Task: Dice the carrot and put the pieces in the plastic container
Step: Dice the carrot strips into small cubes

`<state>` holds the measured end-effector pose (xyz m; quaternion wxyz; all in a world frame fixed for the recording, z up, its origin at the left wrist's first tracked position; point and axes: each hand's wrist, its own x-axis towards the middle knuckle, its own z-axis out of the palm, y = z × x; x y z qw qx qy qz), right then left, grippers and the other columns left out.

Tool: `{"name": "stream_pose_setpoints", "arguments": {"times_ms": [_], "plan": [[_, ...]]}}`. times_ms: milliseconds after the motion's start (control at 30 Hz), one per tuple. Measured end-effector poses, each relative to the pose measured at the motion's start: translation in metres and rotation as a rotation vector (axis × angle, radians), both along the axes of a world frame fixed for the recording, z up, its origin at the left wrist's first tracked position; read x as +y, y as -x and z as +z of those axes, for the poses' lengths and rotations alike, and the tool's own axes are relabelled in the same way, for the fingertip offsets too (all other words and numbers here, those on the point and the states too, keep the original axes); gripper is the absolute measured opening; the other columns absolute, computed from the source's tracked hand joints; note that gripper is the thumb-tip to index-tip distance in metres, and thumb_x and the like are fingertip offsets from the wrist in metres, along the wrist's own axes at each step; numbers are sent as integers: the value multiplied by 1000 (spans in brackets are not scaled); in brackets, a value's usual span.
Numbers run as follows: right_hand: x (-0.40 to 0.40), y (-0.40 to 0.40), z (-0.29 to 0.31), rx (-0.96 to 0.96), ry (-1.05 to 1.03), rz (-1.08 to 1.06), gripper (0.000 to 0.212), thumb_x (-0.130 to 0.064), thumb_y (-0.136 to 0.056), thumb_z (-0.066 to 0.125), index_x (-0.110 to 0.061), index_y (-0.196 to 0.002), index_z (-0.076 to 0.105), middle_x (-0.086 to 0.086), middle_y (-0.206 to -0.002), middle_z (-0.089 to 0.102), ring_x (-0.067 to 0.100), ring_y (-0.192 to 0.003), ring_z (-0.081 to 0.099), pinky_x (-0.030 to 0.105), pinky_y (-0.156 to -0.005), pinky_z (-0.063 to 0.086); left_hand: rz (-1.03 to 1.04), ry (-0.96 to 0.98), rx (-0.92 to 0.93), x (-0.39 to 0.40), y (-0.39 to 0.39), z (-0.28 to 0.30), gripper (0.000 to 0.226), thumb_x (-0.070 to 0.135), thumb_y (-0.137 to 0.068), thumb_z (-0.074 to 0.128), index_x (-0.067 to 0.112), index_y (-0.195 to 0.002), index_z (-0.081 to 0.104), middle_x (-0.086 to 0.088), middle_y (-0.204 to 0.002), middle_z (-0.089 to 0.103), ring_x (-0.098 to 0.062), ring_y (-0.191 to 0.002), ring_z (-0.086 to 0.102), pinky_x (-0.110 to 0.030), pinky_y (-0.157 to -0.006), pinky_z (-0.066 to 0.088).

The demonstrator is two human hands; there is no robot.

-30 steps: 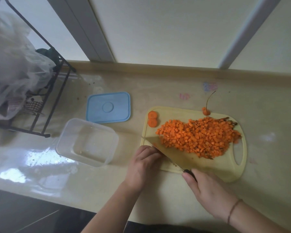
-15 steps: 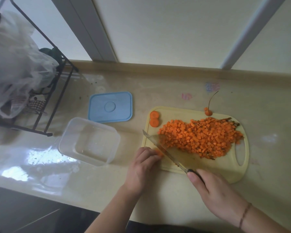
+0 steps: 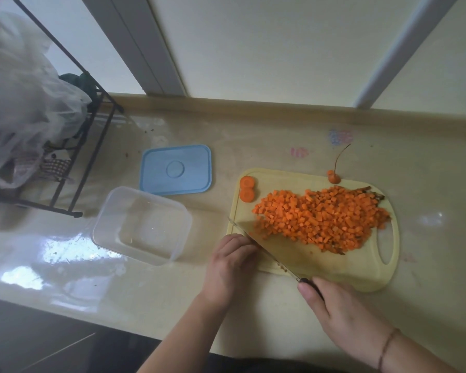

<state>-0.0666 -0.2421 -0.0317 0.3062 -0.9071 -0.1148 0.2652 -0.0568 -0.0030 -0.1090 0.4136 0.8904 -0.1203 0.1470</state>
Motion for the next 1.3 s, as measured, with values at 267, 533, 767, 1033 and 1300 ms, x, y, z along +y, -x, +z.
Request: {"name": "stream_pose_setpoints", "arguments": {"times_ms": [267, 533, 767, 1033, 1300], "plan": [[8, -12, -6, -43, 2, 7, 63, -77, -86, 8, -27, -68, 43, -1, -58, 52, 13, -57, 53, 39, -57, 45, 9, -17, -23, -4, 2, 0, 8, 10, -95, 66, 9, -95, 75, 4, -105, 67, -20, -97, 64, -33, -85, 53], [-4, -16, -7, -47, -6, -85, 77, -86, -77, 1, -25, -68, 48, 0, -60, 55, 12, -61, 55, 39, -62, 44, 93, -82, 6, -22, -7, 5, 3, 15, -88, 76, 13, -90, 75, 2, -95, 69, -19, -85, 63, -27, -79, 52], [4, -17, -11, -88, 52, -60, 81, -88, -70, -11, -28, -72, 43, 2, -67, 59, 20, -72, 61, 43, -67, 47, 113, -84, 16, -30, -18, 6, 9, 21, -86, 73, 15, -92, 75, 3, -103, 70, -20, -87, 64, -28, -81, 52], [-11, -11, 1, -22, 25, -125, 91, -96, -60, -5, -20, -67, 45, 2, -61, 57, 8, -61, 55, 30, -62, 44, 185, -66, 75, -32, -21, 13, 7, 15, -82, 72, 14, -87, 77, 4, -102, 71, -14, -90, 65, -22, -81, 52], [-36, -16, 31, -224, 202, -98, 75, -94, -61, -7, -36, -72, 40, -4, -59, 55, 9, -60, 57, 23, -53, 42, 128, 106, 252, -12, -14, 29, 33, 1, -84, 68, 28, -102, 75, 22, -111, 67, 5, -103, 63, -18, -88, 52]]}}
